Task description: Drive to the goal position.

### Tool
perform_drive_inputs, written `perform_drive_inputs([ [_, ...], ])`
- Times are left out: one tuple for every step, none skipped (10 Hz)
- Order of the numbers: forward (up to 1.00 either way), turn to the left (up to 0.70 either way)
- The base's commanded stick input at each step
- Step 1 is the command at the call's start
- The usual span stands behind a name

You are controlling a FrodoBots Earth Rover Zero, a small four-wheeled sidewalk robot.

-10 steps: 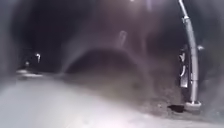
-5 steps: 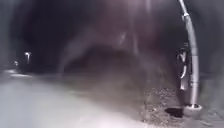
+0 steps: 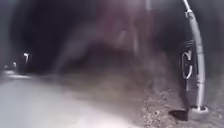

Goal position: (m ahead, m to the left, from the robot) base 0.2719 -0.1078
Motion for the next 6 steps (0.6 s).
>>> perform_drive_inputs([
  [0.0,0.7],
  [0.0,0.7],
  [0.0,0.7],
  [0.0,0.7],
  [0.0,0.7],
  [0.0,0.7],
])
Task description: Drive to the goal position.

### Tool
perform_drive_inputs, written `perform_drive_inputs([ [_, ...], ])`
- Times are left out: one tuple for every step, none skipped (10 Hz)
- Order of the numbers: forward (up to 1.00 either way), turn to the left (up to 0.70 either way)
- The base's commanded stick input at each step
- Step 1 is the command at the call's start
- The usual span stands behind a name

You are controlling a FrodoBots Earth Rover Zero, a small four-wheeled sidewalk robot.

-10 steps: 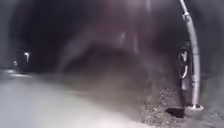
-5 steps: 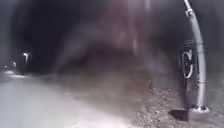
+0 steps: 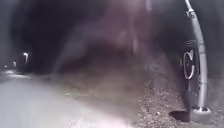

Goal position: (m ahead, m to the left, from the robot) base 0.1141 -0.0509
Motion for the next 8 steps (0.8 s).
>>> perform_drive_inputs([
  [0.0,0.7],
  [0.0,0.7],
  [0.0,0.7],
  [0.0,0.7],
  [0.0,0.7],
  [0.0,0.7],
  [0.0,0.7],
  [0.0,0.7],
])
